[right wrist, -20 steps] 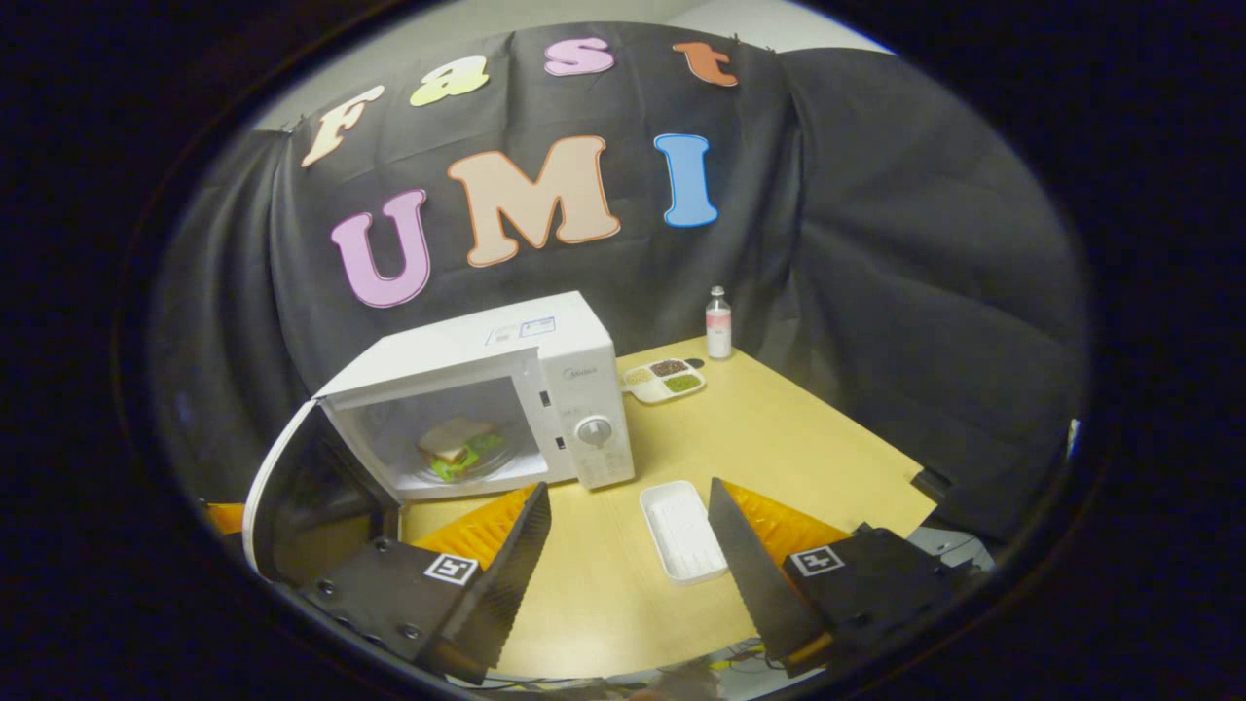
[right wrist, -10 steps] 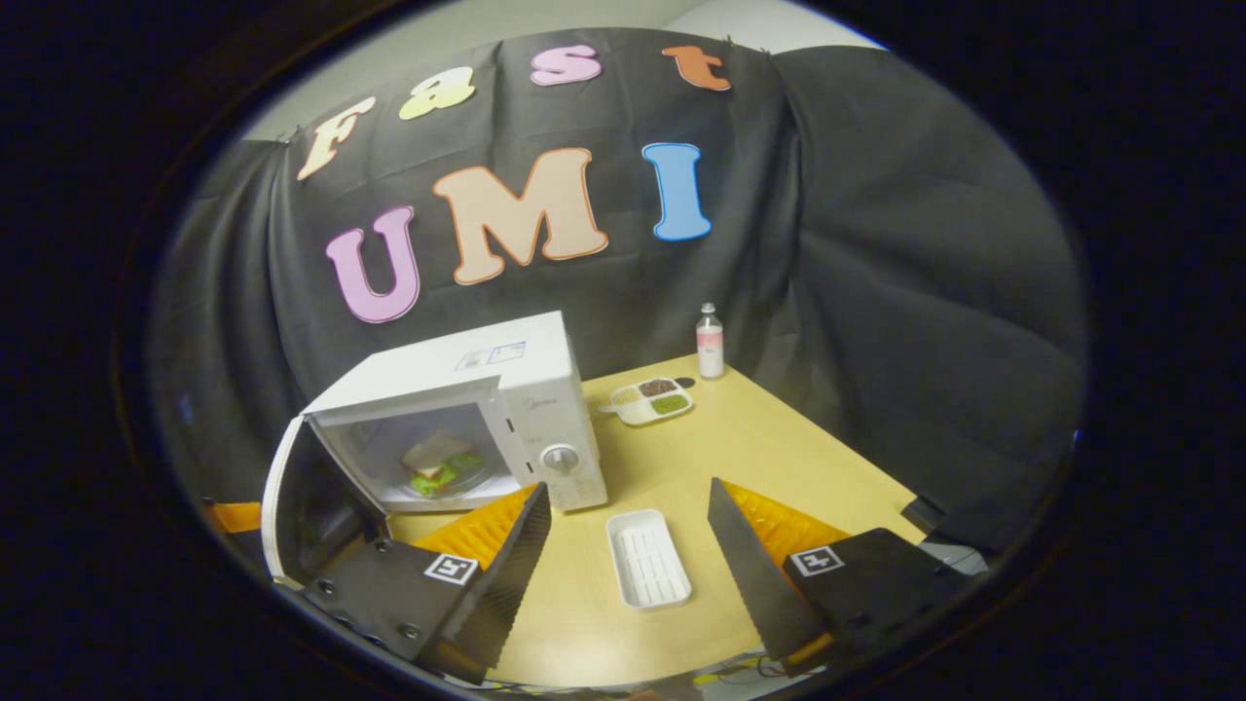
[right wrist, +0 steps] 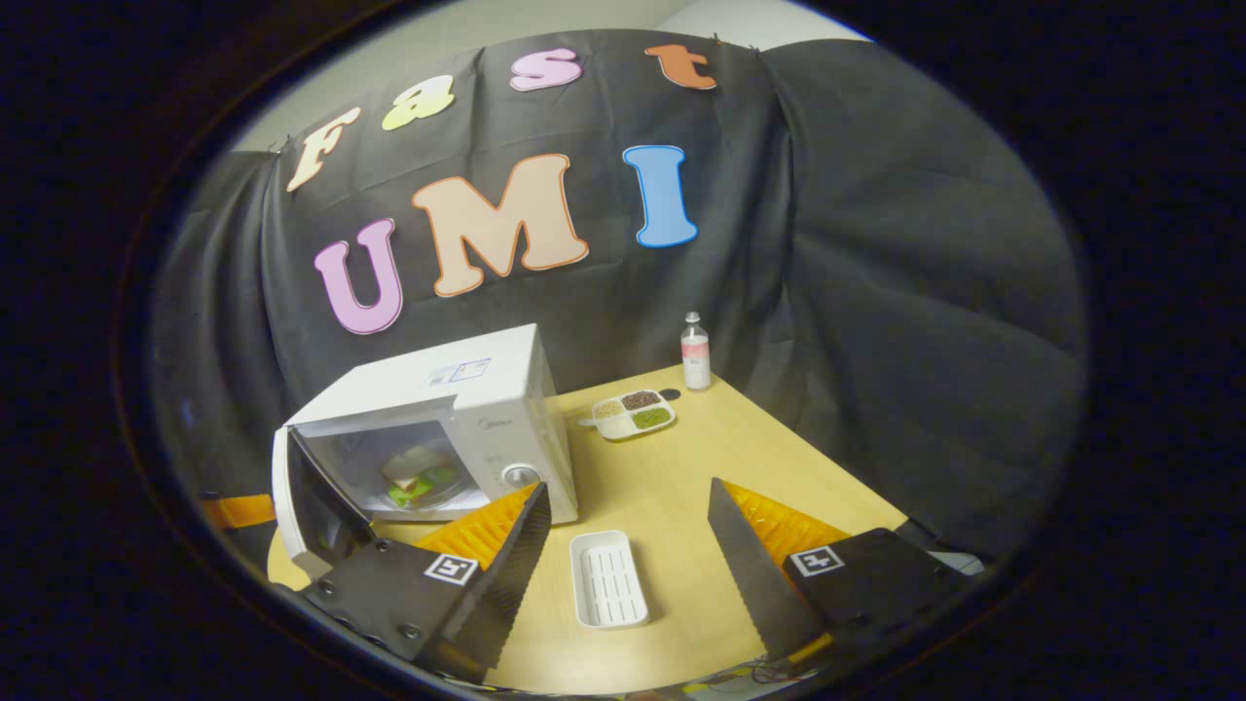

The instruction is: Open the microwave oven with the left hand, put the food in, and close the microwave oven.

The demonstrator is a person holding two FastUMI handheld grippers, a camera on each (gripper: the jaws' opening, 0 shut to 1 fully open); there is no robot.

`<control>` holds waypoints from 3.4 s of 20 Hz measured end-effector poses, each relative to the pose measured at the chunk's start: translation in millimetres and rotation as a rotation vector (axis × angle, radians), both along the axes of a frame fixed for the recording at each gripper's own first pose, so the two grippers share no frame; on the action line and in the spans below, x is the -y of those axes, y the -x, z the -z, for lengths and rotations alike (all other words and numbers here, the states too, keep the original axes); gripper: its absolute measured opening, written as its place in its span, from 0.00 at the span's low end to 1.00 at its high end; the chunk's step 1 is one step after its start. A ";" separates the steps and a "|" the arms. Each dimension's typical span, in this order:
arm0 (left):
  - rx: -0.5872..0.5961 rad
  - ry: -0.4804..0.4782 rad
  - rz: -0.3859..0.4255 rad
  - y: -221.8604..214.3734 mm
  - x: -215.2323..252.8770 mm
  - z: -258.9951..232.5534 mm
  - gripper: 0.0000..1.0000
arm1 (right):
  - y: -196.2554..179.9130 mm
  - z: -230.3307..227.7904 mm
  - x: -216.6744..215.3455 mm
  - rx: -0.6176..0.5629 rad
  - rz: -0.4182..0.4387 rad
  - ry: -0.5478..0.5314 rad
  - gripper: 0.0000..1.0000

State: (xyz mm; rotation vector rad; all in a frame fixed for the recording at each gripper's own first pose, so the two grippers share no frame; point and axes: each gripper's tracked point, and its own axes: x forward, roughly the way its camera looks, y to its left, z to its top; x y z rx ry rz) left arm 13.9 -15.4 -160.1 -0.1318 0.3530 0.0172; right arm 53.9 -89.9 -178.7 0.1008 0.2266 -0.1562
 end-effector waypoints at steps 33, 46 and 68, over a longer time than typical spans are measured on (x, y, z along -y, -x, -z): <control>0.099 -0.025 0.101 -134.8 101.5 -5.2 0.00 | -32.9 -14.6 -5.3 0.057 -0.119 0.031 0.92; 0.135 -0.043 0.059 -157.0 96.5 -16.8 0.00 | -44.2 -20.2 5.5 0.085 -0.086 0.027 0.92; 0.178 -0.028 0.021 -170.9 96.2 -14.0 0.00 | -49.5 -20.0 2.7 0.090 -0.105 0.040 0.92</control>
